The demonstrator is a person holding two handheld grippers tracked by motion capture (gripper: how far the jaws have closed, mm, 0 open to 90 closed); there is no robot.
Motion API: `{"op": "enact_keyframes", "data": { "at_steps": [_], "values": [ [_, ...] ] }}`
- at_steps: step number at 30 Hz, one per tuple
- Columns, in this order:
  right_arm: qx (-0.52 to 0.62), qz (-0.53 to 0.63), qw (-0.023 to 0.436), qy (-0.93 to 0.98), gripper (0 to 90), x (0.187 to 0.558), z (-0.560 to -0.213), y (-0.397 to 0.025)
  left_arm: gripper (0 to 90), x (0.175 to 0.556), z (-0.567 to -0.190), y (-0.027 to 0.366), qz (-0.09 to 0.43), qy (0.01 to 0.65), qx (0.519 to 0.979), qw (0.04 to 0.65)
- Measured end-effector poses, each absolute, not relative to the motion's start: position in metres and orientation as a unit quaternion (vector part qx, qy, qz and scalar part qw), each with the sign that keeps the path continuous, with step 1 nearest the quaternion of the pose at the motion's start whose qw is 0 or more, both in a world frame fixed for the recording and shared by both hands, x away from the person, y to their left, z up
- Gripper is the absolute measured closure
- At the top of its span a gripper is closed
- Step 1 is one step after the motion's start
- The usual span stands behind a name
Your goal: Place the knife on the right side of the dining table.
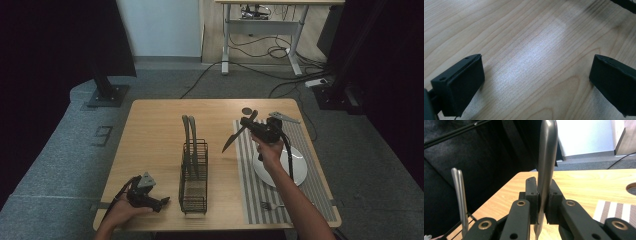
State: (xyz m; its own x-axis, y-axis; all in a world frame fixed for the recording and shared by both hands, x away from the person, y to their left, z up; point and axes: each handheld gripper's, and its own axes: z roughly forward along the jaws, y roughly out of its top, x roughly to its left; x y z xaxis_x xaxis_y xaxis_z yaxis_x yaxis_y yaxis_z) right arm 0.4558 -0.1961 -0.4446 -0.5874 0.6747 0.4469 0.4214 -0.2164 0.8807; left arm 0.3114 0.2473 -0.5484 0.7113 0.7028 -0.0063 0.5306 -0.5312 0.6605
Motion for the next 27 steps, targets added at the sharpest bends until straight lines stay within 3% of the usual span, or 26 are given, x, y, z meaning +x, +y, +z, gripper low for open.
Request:
{"op": "enact_keyframes", "data": {
  "at_steps": [27],
  "values": [
    [0.478,0.633,0.129,0.596,82.6,0.470,-0.450,-0.227,0.0,0.311,-0.548,0.247,0.131,0.357,0.865,0.328]
  ]
}}
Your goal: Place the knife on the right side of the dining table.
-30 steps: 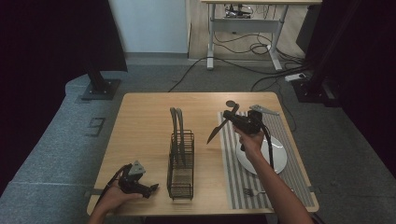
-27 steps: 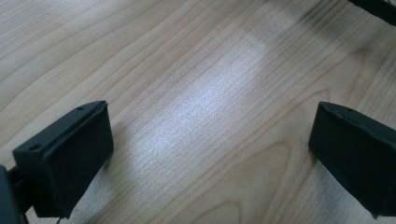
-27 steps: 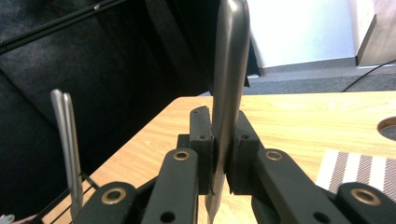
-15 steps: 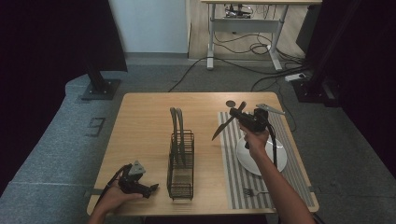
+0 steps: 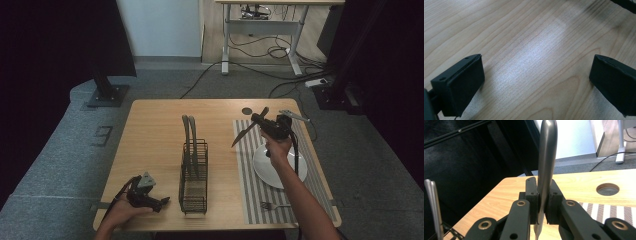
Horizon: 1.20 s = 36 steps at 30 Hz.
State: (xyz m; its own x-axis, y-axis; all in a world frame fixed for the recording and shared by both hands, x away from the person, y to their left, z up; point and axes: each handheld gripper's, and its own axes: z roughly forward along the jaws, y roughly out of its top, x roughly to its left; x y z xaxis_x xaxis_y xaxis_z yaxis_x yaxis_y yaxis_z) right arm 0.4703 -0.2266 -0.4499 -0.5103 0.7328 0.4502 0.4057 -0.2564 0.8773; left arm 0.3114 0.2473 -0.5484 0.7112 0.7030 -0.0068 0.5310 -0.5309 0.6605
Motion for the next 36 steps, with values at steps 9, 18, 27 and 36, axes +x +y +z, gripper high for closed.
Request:
{"op": "enact_keyframes", "data": {
  "at_steps": [9,18,27,36],
  "values": [
    [0.478,0.629,0.138,0.598,82.6,0.480,-0.443,-0.232,0.0,0.312,-0.548,0.247,0.131,0.356,0.865,0.328],
    [0.491,0.619,0.150,0.595,82.5,0.494,-0.441,-0.238,0.0,0.312,-0.548,0.247,0.131,0.356,0.865,0.328],
    [0.507,0.607,0.154,0.592,82.6,0.506,-0.453,-0.244,0.0,0.312,-0.548,0.247,0.130,0.355,0.866,0.328],
    [0.523,0.602,0.156,0.583,82.5,0.515,-0.463,-0.249,0.0,0.312,-0.548,0.247,0.130,0.355,0.866,0.328]
  ]
}}
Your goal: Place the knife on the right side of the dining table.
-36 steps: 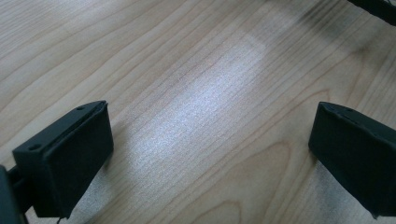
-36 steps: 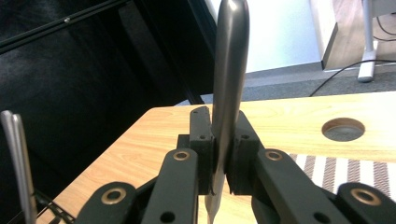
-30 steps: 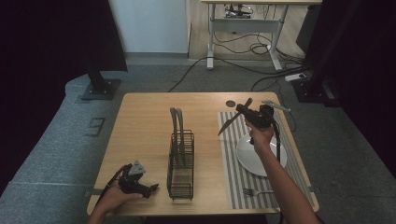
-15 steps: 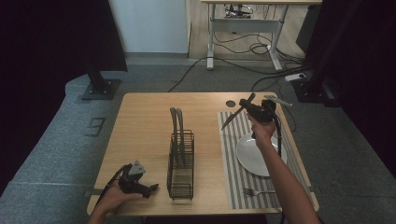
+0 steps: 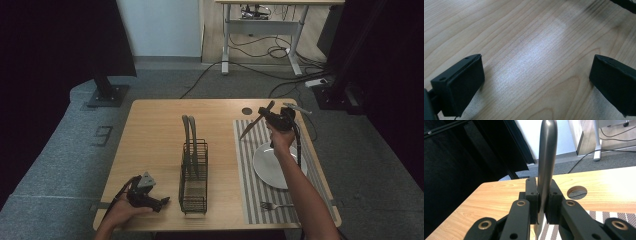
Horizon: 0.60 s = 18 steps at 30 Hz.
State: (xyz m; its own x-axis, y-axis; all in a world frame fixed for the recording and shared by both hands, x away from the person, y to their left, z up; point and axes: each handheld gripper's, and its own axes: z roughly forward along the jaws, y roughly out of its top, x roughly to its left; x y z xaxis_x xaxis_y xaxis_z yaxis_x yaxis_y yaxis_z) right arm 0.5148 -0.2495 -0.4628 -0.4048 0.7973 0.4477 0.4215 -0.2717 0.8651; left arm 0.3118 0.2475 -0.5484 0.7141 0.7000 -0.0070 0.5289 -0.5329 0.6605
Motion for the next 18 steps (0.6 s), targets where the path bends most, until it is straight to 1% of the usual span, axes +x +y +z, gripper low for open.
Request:
{"op": "enact_keyframes", "data": {
  "at_steps": [18],
  "values": [
    [0.530,0.608,0.156,0.570,82.5,0.5188,-0.4674,-0.2552,0.0,0.3118,-0.5484,0.2475,0.130,0.355,0.866,0.328]
  ]
}}
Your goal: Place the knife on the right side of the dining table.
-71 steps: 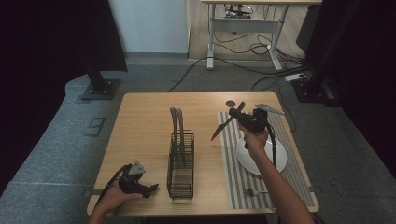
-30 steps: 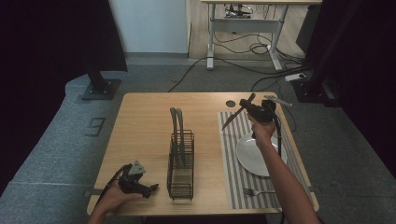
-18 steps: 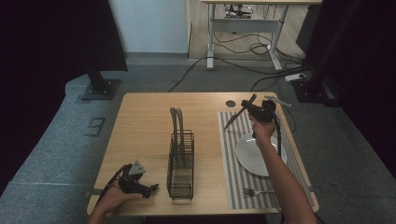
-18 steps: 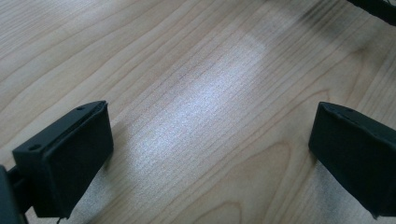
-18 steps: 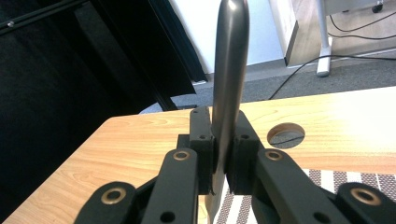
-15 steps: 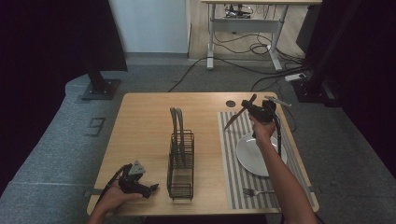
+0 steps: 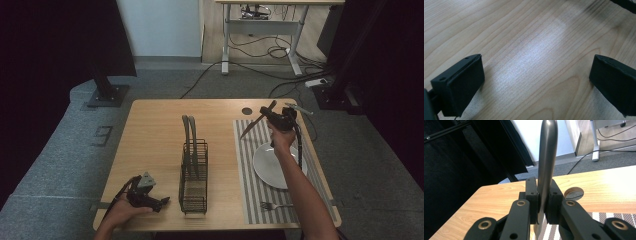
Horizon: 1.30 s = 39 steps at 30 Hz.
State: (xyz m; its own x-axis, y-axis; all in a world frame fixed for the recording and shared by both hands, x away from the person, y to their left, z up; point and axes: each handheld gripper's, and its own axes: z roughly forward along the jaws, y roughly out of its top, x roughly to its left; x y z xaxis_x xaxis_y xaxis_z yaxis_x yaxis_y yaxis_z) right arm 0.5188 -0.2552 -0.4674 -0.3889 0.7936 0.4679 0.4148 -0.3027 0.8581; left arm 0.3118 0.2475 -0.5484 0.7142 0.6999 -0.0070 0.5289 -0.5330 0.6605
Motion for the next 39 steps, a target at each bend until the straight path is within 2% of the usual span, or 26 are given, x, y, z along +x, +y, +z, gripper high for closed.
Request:
{"op": "enact_keyframes", "data": {
  "at_steps": [39],
  "values": [
    [0.563,0.563,0.174,0.579,76.7,0.523,-0.477,-0.277,0.0,0.312,-0.548,0.247,0.130,0.355,0.866,0.328]
  ]
}}
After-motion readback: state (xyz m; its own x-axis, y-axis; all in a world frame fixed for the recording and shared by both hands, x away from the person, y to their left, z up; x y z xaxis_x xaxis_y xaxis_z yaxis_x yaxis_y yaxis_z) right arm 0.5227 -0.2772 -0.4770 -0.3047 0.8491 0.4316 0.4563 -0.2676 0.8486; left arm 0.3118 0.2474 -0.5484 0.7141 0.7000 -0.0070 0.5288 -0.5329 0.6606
